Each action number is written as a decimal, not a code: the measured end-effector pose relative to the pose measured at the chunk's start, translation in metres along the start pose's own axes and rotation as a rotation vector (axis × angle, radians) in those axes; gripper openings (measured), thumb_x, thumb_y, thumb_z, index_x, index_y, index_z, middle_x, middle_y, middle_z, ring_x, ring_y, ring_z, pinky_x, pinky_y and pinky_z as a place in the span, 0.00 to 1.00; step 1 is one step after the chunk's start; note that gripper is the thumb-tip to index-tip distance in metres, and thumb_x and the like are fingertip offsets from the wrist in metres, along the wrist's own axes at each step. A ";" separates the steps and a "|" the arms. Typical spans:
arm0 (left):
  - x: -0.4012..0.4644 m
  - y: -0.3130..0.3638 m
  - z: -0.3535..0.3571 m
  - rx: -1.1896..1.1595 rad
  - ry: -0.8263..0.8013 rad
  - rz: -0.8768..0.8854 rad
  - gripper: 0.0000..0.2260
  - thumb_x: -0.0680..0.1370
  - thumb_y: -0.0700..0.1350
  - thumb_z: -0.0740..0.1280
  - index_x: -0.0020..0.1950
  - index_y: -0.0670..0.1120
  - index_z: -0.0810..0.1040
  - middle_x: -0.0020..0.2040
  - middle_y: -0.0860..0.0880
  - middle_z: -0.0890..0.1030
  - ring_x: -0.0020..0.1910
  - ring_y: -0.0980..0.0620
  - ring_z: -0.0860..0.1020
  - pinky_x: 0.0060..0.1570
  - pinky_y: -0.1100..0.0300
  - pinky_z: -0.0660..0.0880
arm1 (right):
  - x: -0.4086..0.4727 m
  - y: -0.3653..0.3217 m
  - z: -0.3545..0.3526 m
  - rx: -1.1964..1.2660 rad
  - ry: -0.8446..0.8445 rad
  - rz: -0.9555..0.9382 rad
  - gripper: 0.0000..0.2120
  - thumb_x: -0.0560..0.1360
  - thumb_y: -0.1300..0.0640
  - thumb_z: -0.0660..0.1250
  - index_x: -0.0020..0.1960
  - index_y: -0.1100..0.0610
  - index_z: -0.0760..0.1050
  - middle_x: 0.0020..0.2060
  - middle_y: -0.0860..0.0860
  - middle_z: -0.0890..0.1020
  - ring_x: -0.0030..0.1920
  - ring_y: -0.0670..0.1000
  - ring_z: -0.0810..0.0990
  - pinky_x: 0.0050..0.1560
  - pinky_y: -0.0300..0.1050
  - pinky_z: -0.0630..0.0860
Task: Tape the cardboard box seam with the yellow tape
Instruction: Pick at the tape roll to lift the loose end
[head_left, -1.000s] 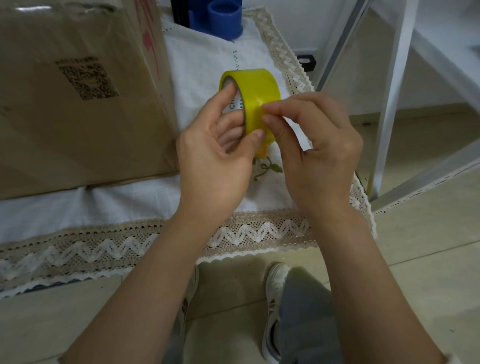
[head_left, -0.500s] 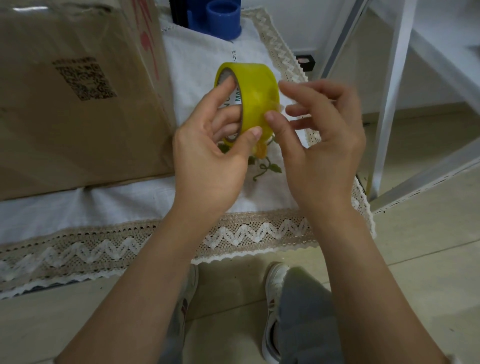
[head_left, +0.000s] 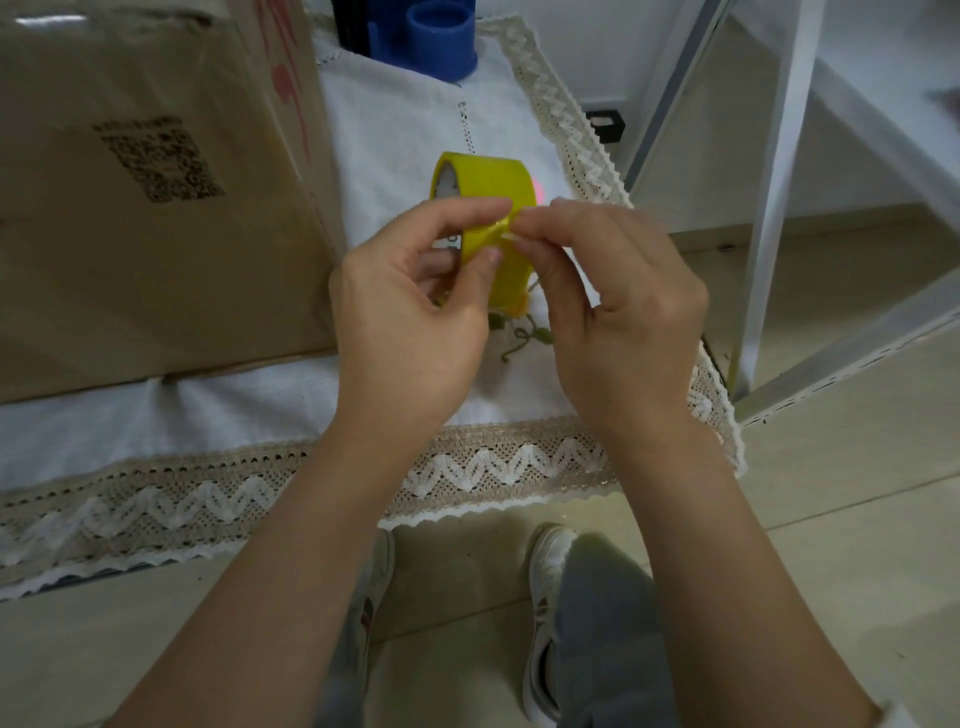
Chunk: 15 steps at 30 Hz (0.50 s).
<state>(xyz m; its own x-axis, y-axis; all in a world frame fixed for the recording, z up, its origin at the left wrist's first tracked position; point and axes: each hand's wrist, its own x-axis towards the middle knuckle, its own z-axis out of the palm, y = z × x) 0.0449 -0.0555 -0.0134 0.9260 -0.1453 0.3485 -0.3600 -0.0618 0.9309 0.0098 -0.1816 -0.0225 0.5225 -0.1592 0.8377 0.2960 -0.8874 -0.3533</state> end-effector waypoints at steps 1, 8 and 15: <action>0.000 0.000 0.000 0.031 0.003 0.007 0.11 0.77 0.34 0.70 0.55 0.47 0.83 0.40 0.53 0.81 0.32 0.65 0.78 0.40 0.71 0.75 | 0.000 0.000 0.000 -0.005 0.000 -0.008 0.04 0.79 0.62 0.70 0.50 0.61 0.84 0.44 0.54 0.86 0.48 0.56 0.85 0.50 0.47 0.80; 0.004 -0.006 -0.004 0.132 0.049 0.038 0.09 0.77 0.38 0.70 0.51 0.53 0.83 0.45 0.47 0.83 0.36 0.56 0.78 0.42 0.59 0.80 | 0.001 -0.008 0.001 0.092 -0.028 0.049 0.04 0.79 0.62 0.70 0.51 0.60 0.84 0.45 0.54 0.85 0.47 0.53 0.84 0.46 0.52 0.80; 0.001 -0.003 -0.001 0.131 -0.002 0.102 0.07 0.78 0.42 0.70 0.53 0.52 0.81 0.50 0.52 0.80 0.44 0.59 0.78 0.46 0.64 0.78 | 0.004 -0.008 -0.001 0.141 0.005 0.159 0.04 0.79 0.63 0.70 0.52 0.62 0.83 0.45 0.56 0.84 0.47 0.52 0.82 0.45 0.51 0.80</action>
<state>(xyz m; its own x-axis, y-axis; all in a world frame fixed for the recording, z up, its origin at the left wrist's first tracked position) 0.0470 -0.0548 -0.0153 0.8836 -0.1591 0.4405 -0.4643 -0.1750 0.8682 0.0090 -0.1756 -0.0159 0.5678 -0.2948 0.7686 0.3192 -0.7818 -0.5356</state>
